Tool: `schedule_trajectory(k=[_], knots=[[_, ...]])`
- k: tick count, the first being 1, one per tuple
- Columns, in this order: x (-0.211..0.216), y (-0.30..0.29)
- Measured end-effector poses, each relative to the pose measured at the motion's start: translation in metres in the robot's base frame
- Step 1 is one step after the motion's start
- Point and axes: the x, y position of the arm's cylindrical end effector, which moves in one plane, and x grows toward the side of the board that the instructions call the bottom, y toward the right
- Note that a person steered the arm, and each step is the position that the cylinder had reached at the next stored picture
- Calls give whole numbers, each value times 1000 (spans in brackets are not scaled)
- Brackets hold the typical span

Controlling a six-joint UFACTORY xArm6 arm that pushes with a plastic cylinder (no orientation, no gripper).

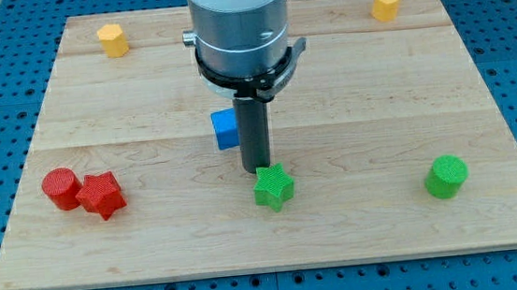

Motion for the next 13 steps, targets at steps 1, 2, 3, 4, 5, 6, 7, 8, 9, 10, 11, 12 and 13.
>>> schedule_trajectory(k=[1,2,3,4,5,6,7,8,9,10,11,12,13], knots=[[1,7],[8,17],[-36,59],[-51,169],[-31,277],[11,286],[39,256],[39,145],[37,56],[32,71],[45,138],[102,123],[105,116]])
